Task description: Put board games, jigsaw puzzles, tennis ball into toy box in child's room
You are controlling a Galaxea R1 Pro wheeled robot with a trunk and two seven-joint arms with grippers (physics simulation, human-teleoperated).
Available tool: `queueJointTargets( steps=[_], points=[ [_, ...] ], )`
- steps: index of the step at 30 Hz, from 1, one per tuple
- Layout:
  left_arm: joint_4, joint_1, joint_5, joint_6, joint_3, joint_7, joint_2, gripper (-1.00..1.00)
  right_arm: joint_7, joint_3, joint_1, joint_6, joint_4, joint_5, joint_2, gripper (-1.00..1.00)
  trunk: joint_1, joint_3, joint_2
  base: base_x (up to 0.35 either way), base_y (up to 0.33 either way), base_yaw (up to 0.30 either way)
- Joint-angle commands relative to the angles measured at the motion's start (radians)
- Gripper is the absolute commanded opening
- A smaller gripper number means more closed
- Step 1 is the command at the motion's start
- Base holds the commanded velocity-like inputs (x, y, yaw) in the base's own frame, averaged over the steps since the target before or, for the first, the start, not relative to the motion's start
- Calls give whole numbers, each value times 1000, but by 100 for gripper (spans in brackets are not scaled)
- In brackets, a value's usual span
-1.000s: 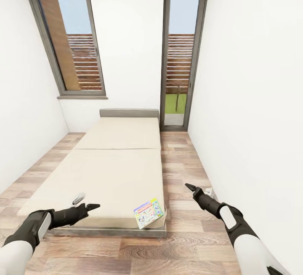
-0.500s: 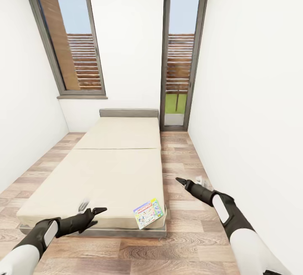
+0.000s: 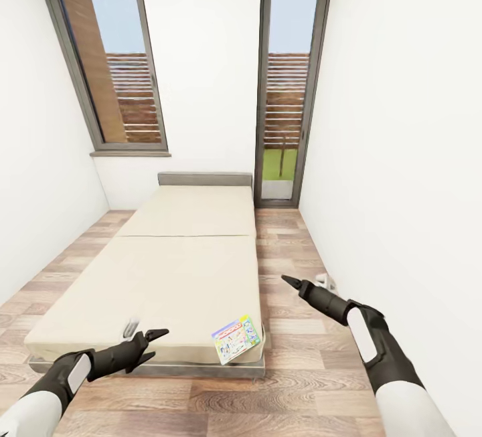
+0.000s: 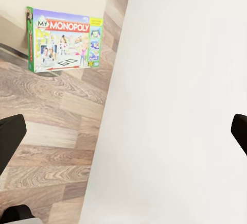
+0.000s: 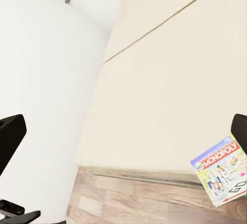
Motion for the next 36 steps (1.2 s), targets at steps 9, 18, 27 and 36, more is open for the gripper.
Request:
queueJointTargets(
  steps=[9, 18, 27, 36],
  points=[
    [4, -1, -2, 3, 1, -2, -5, 100, 9, -2, 54, 115, -180, -50, 1, 100, 35, -30, -65, 0, 0, 0],
    [39, -1, -1, -2, 3, 0, -20, 100, 17, 0, 169, 162, -369, -172, 3, 100, 69, -58, -128, 0, 0, 0],
    [41, -1, 0, 5, 7, -7, -18, 100, 22, -4, 176, 162, -363, -200, 2, 100, 104, -87, -191, 0, 0, 0],
    [44, -1, -2, 2, 4, -5, -70, 100, 21, -3, 177, 161, -352, -203, 3, 100, 138, -115, -254, 0, 0, 0]
  ],
)
